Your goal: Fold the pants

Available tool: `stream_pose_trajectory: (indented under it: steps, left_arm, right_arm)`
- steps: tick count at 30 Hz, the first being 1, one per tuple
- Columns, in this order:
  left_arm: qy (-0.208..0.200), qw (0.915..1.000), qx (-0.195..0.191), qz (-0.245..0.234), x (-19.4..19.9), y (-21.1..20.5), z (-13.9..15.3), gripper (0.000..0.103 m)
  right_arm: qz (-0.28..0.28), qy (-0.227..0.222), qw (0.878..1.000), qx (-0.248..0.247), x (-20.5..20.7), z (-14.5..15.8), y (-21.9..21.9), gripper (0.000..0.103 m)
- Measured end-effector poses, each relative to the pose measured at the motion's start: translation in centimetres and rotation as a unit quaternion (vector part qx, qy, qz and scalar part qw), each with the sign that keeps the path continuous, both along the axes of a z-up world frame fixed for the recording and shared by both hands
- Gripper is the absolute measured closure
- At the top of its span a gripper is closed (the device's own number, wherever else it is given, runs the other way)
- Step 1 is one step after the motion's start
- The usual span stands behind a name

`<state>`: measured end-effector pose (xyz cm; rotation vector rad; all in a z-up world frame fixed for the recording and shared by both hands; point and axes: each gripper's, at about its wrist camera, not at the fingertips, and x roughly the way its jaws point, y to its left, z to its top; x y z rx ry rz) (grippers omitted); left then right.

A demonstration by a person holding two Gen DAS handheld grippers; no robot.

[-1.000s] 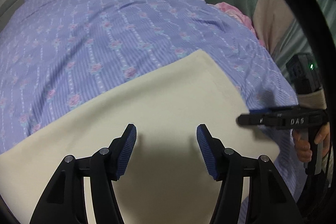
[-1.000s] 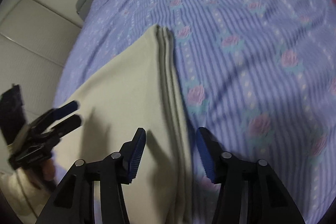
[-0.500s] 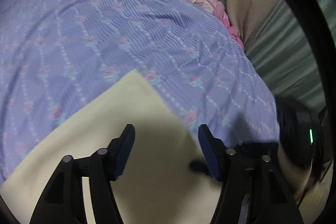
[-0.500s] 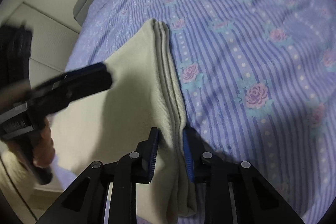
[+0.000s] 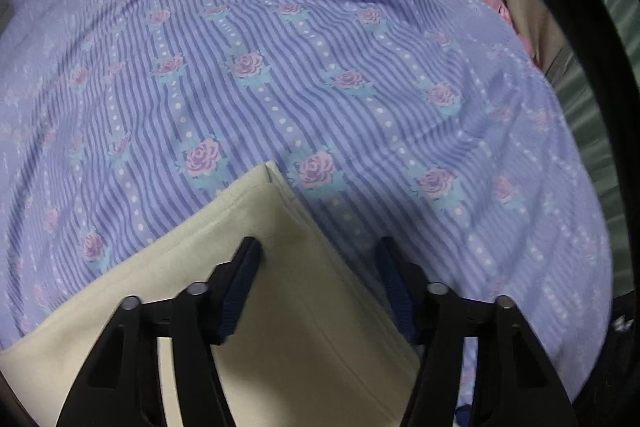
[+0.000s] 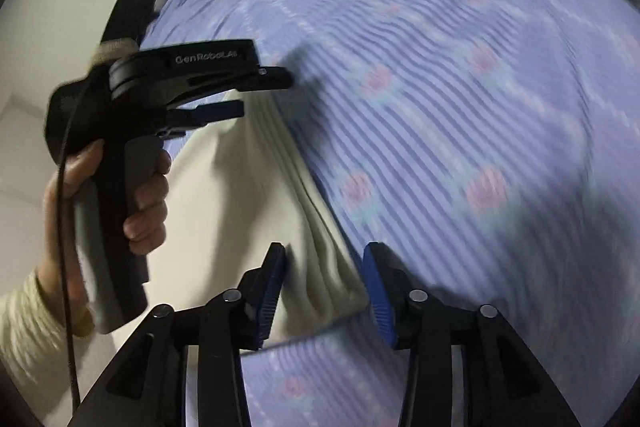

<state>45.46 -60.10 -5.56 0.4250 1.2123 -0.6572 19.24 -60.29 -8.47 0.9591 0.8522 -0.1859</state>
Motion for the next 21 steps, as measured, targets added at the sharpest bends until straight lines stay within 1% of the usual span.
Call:
stream_pose_trajectory:
  steps: [2, 3, 4, 5, 6, 7, 8, 9, 10, 11, 12, 16, 17, 21]
  left_arm:
    - [-0.001, 1.0, -0.004, -0.005, 0.3, 0.5, -0.2, 0.059]
    - [0.003, 1.0, -0.009, -0.004, 0.4, 0.5, -0.4, 0.062]
    - [0.01, 0.9999, -0.014, -0.001, 0.6, 0.7, -0.4, 0.063]
    - [0.019, 0.9996, -0.02, 0.005, 1.0, 1.0, -0.5, 0.068]
    - [0.026, 0.9993, -0.025, 0.009, 1.4, 1.6, -0.5, 0.072]
    - [0.034, 0.9989, -0.03, 0.01, 1.7, 1.8, -0.5, 0.073]
    - [0.038, 0.9987, -0.033, 0.009, 1.9, 2.0, -0.4, 0.076]
    - [0.042, 0.9984, -0.038, 0.006, 2.0, 2.1, -0.3, 0.08]
    - [0.044, 0.9981, -0.042, 0.003, 2.0, 2.3, -0.2, 0.082]
    - [0.046, 0.9979, -0.046, 0.001, 1.8, 2.4, 0.1, 0.087]
    - [0.047, 0.9976, -0.051, -0.001, 1.8, 2.8, 0.4, 0.088]
    - [0.04, 0.9969, -0.066, -0.012, 1.5, 3.6, 1.6, 0.09]
    - [0.037, 0.9965, -0.073, -0.017, 1.5, 3.9, 2.1, 0.09]
    - [0.043, 0.9938, -0.101, -0.018, 1.6, 5.4, 4.1, 0.09]
  right_arm:
    - [-0.017, -0.003, 1.0, 0.003, -0.5, -0.1, 0.4, 0.059]
    - [-0.032, -0.009, 0.999, 0.013, -0.8, -0.3, 0.5, 0.058]
    - [-0.04, -0.013, 0.999, 0.022, -0.7, -0.3, 0.2, 0.056]
    - [-0.045, -0.017, 0.998, 0.031, -1.0, -0.4, 0.2, 0.056]
    - [-0.045, -0.016, 0.998, 0.031, -0.9, -0.5, 0.0, 0.056]
    - [-0.043, -0.014, 0.999, 0.026, -1.0, -0.6, 0.0, 0.057]
    - [-0.041, -0.009, 0.999, 0.02, -0.7, -0.4, 0.1, 0.058]
    - [-0.043, -0.005, 0.999, 0.015, -0.5, -0.3, 0.2, 0.063]
    - [-0.047, -0.005, 0.999, 0.014, -0.3, -0.2, 0.0, 0.066]
    - [-0.05, -0.005, 0.999, 0.011, -0.3, -0.1, 0.2, 0.068]
    - [-0.054, -0.005, 0.999, 0.002, -0.4, 0.3, 0.3, 0.071]
    - [-0.057, 0.0, 0.997, -0.052, -0.1, 2.2, 1.3, 0.084]
    - [-0.055, -0.002, 0.996, -0.068, 0.1, 2.9, 1.6, 0.085]
    - [-0.048, 0.009, 0.993, -0.103, 0.6, 4.0, 2.2, 0.085]
